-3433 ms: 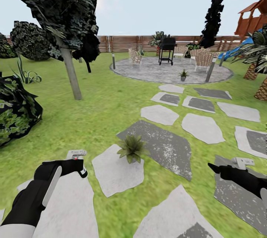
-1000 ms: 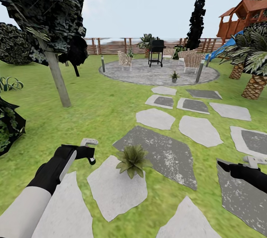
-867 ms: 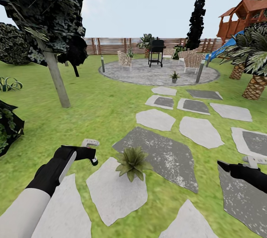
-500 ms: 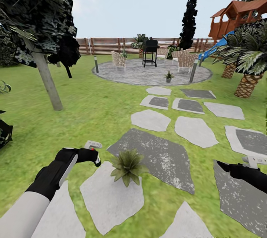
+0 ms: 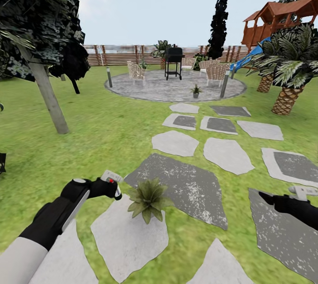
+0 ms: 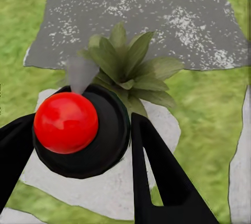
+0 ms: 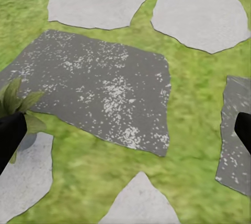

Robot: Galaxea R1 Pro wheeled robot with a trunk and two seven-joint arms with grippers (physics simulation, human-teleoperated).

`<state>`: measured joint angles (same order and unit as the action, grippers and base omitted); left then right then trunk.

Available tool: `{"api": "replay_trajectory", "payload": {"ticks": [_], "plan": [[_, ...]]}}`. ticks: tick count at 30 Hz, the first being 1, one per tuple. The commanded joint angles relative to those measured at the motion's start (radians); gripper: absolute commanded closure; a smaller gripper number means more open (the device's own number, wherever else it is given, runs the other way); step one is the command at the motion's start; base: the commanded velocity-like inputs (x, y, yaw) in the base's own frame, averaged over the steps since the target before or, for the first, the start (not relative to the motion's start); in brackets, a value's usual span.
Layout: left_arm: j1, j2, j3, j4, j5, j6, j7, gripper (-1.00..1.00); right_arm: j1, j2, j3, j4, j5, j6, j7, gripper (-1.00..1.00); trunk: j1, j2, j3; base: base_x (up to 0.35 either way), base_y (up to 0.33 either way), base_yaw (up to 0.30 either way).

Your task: Pick up the pesticide atomizer in the garden and spray insectifuge to fully cover both potted plants in the garden.

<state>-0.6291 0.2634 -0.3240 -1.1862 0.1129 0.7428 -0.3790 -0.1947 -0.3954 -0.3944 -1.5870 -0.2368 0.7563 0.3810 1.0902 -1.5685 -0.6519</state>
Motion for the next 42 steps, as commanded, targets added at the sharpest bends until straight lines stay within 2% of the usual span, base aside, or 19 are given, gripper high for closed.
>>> {"api": "replay_trajectory", "payload": {"ticks": [1,3,6,9,10,11,14,15,16,17,19,20,23,26,29,32,35,41,42], "plan": [[0.000,0.010,-0.011,-0.014,0.005,0.007,-0.003,1.00,-0.002,-0.001,0.003,-0.001,0.002,0.005,0.005,-1.00,0.000,-0.001,-0.001,0.000,0.000,-0.005],[0.000,0.022,-0.025,-0.029,-0.005,0.008,-0.010,1.00,-0.005,-0.003,0.013,-0.001,0.003,0.005,0.008,-1.00,0.000,-0.001,-0.001,0.000,0.000,-0.004],[-0.001,0.044,-0.069,-0.057,-0.035,0.009,-0.044,1.00,-0.029,-0.035,0.074,-0.003,0.005,0.005,0.042,-1.00,0.000,-0.001,-0.001,0.000,0.000,-0.002],[-0.001,0.054,-0.093,-0.070,-0.060,0.008,-0.083,1.00,-0.095,-0.074,0.162,-0.002,0.006,0.009,0.107,-1.00,0.000,-0.001,-0.001,0.000,0.000,0.000],[-0.001,0.056,-0.098,-0.073,-0.070,0.008,-0.097,1.00,-0.123,-0.085,0.197,-0.001,0.006,0.010,0.134,-1.00,0.000,-0.001,-0.001,0.000,0.000,0.000],[-0.002,0.059,-0.105,-0.079,-0.090,0.007,-0.123,1.00,-0.180,-0.102,0.266,-0.001,0.008,0.012,0.185,-1.00,0.000,-0.001,-0.001,0.000,0.000,0.000],[-0.002,0.061,-0.114,-0.088,-0.115,0.006,-0.160,1.00,-0.254,-0.118,0.355,0.000,0.021,0.019,0.245,-1.00,0.000,-0.001,-0.001,0.000,0.000,0.000],[-0.002,0.063,-0.122,-0.094,-0.129,0.005,-0.184,1.00,-0.300,-0.123,0.408,0.000,0.038,0.022,0.279,-1.00,0.000,-0.001,-0.001,0.000,0.000,0.000],[-0.003,0.063,-0.126,-0.096,-0.136,0.003,-0.195,1.00,-0.324,-0.125,0.435,0.001,0.047,0.024,0.297,-1.00,0.000,-0.001,-0.001,0.000,0.000,0.000],[-0.002,0.063,-0.140,-0.099,-0.147,-0.009,-0.213,1.00,-0.380,-0.127,0.506,0.002,0.064,0.026,0.346,-1.00,0.000,-0.001,-0.001,0.000,0.000,0.000],[-0.003,0.063,-0.158,-0.101,-0.157,-0.025,-0.227,1.00,-0.433,-0.128,0.573,0.003,0.076,0.028,0.398,-1.00,0.000,-0.001,-0.001,0.000,0.000,0.000],[-0.002,0.063,-0.178,-0.102,-0.163,-0.038,-0.244,1.00,-0.479,-0.127,0.628,0.004,0.084,0.032,0.447,-1.00,0.000,-0.001,-0.001,0.000,0.000,0.000],[-0.003,0.061,-0.210,-0.103,-0.169,-0.056,-0.271,1.00,-0.534,-0.125,0.683,0.004,0.090,0.045,0.515,-1.00,0.000,-0.001,-0.001,0.000,0.000,0.000],[-0.003,0.056,-0.248,-0.103,-0.173,-0.088,-0.297,1.00,-0.582,-0.121,0.723,0.003,0.094,0.056,0.601,-1.00,0.000,-0.001,-0.001,0.000,0.000,0.000],[-0.005,0.051,-0.269,-0.104,-0.174,-0.112,-0.315,1.00,-0.615,-0.119,0.756,0.003,0.096,0.062,0.661,-1.00,0.000,-0.001,-0.001,0.000,0.000,0.000],[-0.007,0.043,-0.283,-0.104,-0.174,-0.132,-0.335,1.00,-0.634,-0.116,0.786,0.003,0.097,0.064,0.683,-1.00,0.000,-0.001,-0.001,0.000,0.000,0.000],[-0.008,0.028,-0.304,-0.104,-0.175,-0.182,-0.368,1.00,-0.653,-0.108,0.840,0.002,0.098,0.065,0.699,-1.00,0.000,-0.001,-0.001,0.000,0.000,0.000],[-0.009,0.006,-0.314,-0.104,-0.176,-0.218,-0.387,1.00,-0.661,-0.097,0.878,0.002,0.099,0.066,0.705,-1.00,0.000,-0.001,-0.001,0.000,0.000,0.000],[-0.010,0.000,-0.315,-0.104,-0.176,-0.221,-0.389,1.00,-0.662,-0.096,0.882,0.002,0.099,0.066,0.706,1.00,0.000,-0.001,-0.001,0.000,0.000,0.000]]}}
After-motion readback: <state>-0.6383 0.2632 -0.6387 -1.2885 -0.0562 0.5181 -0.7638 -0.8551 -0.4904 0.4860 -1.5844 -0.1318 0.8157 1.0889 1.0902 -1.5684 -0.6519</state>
